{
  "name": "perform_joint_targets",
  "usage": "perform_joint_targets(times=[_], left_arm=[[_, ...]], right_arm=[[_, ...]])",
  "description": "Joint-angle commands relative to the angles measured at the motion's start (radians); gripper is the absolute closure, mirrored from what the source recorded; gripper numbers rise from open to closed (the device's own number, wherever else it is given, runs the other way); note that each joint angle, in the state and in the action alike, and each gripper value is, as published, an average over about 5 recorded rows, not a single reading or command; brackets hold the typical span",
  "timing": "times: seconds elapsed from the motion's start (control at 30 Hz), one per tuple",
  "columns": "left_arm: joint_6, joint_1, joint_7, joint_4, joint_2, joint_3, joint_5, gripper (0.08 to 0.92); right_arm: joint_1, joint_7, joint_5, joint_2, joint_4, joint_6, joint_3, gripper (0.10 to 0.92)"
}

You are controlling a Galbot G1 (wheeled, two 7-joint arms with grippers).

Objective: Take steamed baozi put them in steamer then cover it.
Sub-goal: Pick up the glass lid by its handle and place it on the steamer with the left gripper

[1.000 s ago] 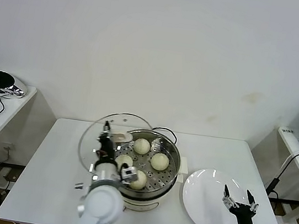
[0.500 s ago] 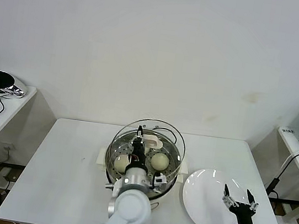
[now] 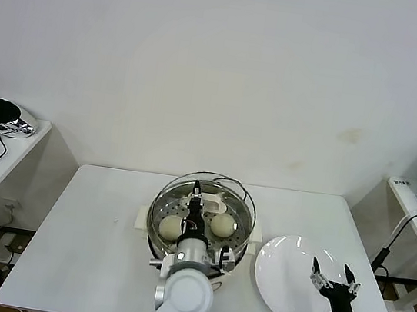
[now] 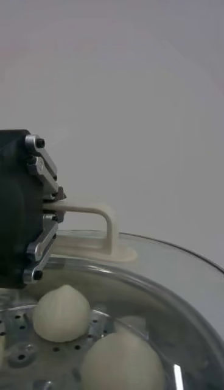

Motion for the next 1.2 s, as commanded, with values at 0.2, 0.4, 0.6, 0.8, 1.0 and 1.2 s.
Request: perform_joint_targets(times=[0.2,0.4,0.6,0.8,1.0,1.2], left_arm=[[0.043,0.001,0.025,0.02,-0.002,0.004,0.016,0.85],[0.043,0.009,0.02,0.023,0.0,-0.002,0.013,0.85],[0.043,0.005,0.012,0.038,-0.003,-0.006,0.015,0.85],[0.042,0.011,0.003,0.039,0.004,-0.013,0.014,0.85],[0.042,0.022,0.0,0.037,0.003,-0.012,0.013,0.85],[0.042,0.022,0.006,0.037,0.003,-0.009,0.013,0.85]], right_arm=[[0.004,0.0,-0.004,0.003,-0.001,0.0,-0.004,0.203],[0.003,0.001,-0.005,0.001,-0.004,0.001,-0.004,0.203],[0.003,0.001,-0.006,0.0,-0.003,0.0,-0.005,0.203],[0.0,0.001,-0.008,-0.001,-0.001,0.001,-0.003,0.203],[0.002,0.001,-0.01,0.001,-0.001,0.001,-0.004,0.203],[0.0,0.001,-0.011,0.003,0.0,0.002,-0.005,0.203]])
